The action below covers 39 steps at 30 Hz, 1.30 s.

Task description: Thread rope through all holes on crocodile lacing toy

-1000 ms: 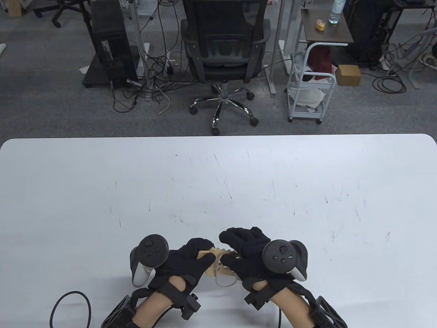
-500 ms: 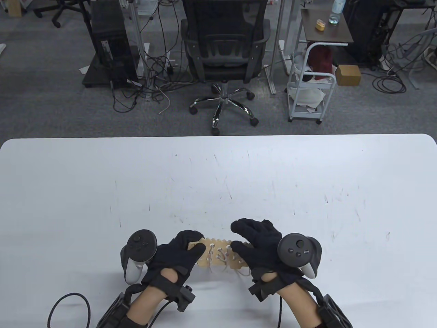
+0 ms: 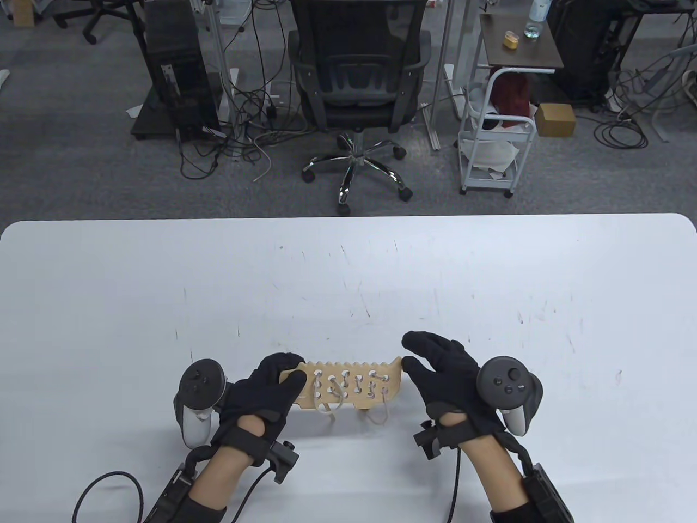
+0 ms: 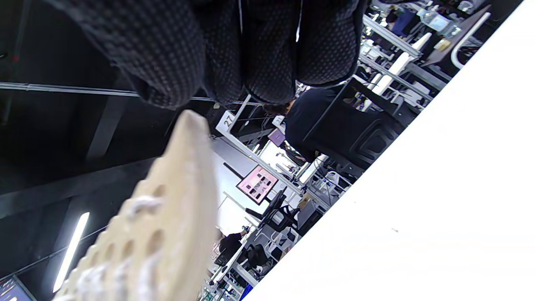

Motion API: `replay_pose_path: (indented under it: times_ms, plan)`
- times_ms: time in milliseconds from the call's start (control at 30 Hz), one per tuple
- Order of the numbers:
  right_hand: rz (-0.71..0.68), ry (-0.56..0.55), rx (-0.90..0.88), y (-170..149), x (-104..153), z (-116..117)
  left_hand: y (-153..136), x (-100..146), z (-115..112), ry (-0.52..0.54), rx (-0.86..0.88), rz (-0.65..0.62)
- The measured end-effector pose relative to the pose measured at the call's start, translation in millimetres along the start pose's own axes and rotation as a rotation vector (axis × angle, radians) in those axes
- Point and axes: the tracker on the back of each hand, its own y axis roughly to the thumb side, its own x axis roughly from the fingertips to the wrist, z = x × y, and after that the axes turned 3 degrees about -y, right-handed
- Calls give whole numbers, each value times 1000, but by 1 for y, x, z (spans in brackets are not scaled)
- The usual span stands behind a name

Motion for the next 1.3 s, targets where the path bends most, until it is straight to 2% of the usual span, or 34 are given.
replay_pose_path:
  times_ms: [233,467,1000,1300]
  plan:
    - [74,30,-11,-19,-2,6,3,0,1,-18,16,-41]
    - [107,139,-62,-29,0,25,7,-1,-3,-67,31,-93]
    - [-16,342,-129,-8,15,63,12,0,-16,-179,106,-172]
    - [-62,395,-148,3,25,76,14,0,-28,-252,137,-194]
